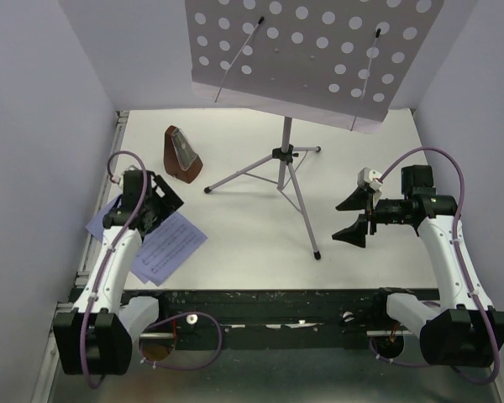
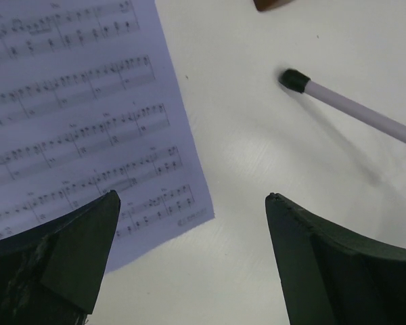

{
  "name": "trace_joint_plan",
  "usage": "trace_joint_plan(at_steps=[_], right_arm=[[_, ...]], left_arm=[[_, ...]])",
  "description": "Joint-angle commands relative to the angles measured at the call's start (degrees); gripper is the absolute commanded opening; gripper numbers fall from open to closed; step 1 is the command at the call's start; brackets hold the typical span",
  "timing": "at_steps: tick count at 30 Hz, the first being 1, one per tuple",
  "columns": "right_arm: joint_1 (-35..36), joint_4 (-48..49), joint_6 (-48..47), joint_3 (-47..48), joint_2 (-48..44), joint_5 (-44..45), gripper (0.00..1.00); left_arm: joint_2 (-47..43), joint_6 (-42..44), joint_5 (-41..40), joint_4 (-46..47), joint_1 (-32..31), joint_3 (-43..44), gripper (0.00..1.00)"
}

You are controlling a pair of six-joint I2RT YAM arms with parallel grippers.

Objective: Set up the instrument practice props

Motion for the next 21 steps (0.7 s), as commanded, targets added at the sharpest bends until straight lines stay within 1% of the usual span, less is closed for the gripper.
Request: trace_joint_plan(at_steps=[1, 3, 5, 8, 10, 13, 15, 18, 21], right_arm=[[-0.36, -1.80, -1.59, 1.83, -0.13, -2.60, 1.00], [-0.27, -1.89, -1.76, 1.66, -0.30, -2.60, 1.00], [-0.27, -1.88, -1.76, 1.75, -0.57, -2.42, 1.00], [-0.36, -2.06, -1.85, 1.84, -0.31, -2.42, 1.00], [-0.36, -2.24, -1.94, 1.92, -0.22, -2.68, 1.00], [-0.27, -2.50, -2.11, 2.01, 0.04, -2.95, 1.00], [-0.27, -2.68, -2.38, 2.10, 0.40, -2.95, 1.00], [-0.27, -3.12, -2.73, 2.36, 0.92, -2.33, 1.00], [-0.36, -3.12, -2.56, 2.45, 1.28, -2.33, 0.99]], left_arm=[[6.22, 17.36, 6.88, -1.01, 11.67, 6.18, 0.99], [10.09, 13.52, 2.24, -5.66, 16.50, 7.59, 0.99], [11.86, 6.94, -0.60, -8.05, 20.72, 6.03, 0.99], [9.50, 1.91, 0.27, -5.09, 26.53, -0.21, 0.99], [7.13, 0.41, -1.21, -3.76, 28.91, -2.15, 0.99], [7.20, 0.92, -7.53, -5.07, 29.45, -0.58, 0.99], [9.39, 2.24, -8.68, -5.42, 29.80, 0.65, 0.99], [12.74, 2.42, -6.33, -4.73, 30.76, 0.31, 0.99], [13.45, 0.23, -3.86, -2.88, 31.47, -1.62, 0.97]])
